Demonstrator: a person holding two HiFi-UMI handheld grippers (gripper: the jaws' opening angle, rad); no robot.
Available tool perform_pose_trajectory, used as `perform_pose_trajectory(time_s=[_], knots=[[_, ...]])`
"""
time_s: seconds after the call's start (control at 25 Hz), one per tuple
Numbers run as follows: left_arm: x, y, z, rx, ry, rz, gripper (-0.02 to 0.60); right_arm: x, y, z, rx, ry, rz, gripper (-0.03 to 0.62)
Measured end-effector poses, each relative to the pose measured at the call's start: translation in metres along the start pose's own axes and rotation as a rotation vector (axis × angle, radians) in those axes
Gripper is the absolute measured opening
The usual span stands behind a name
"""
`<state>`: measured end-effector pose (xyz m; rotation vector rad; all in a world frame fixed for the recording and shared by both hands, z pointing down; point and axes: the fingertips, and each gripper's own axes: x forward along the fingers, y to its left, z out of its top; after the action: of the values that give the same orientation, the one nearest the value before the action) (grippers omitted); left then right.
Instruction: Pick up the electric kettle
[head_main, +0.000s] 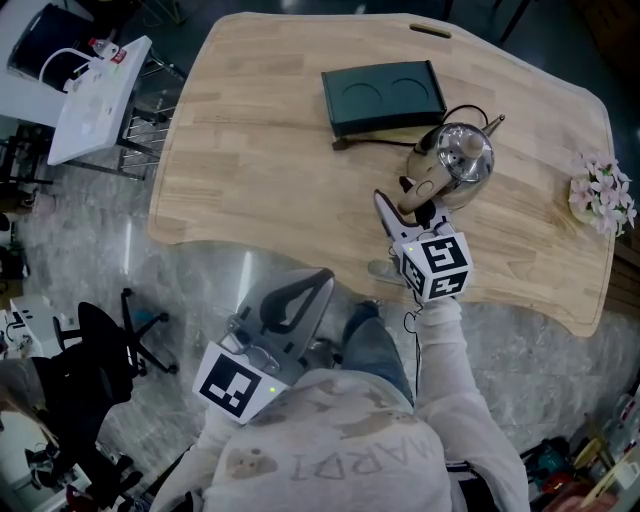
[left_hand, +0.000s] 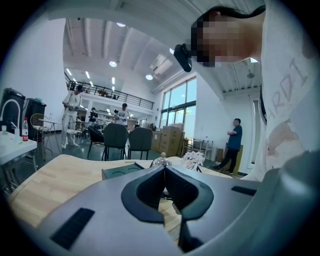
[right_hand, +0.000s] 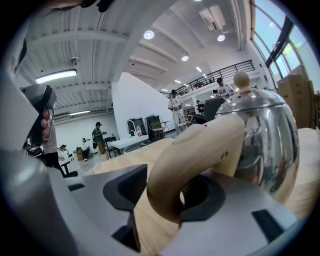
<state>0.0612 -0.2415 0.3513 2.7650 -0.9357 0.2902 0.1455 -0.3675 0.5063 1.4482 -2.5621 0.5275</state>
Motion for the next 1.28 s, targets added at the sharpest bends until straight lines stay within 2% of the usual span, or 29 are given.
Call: perform_pose_trajectory(time_s=[0.2,0.28,0.52,0.84,1.12,1.28], knots=[[0.000,0.001,-0.001,-0.002,0.004,0.005,0.012,0.004,-0.004,0.000,-0.012,0.010,-0.016,0.181],[-0.001,0.002,-0.001,-0.002,0.002,0.006,0.012,0.005,-0.006,0.001,-0.023,0.016,-0.032,0.131],[-0.003,0.001,-0.002,0.008,0.005,0.015,0.012,0.005,-0.008,0.002,-0.041,0.006,-0.055,0.123],[-0.017,0.001,-0.003,0.016,0.004,0.039,0.012,-0.005,-0.007,0.018,-0.025,-0.020,-0.024,0.123],[-0.035,-0.008,-0.004,0.023,-0.020,0.038,0.012,-0.024,0.021,0.040,-0.124,-0.053,0.008,0.121],[-0.056,-0.016,-0.002,0.026,-0.038,0.028,0.012,-0.039,0.048,0.048,-0.127,-0.058,0.031,0.121]])
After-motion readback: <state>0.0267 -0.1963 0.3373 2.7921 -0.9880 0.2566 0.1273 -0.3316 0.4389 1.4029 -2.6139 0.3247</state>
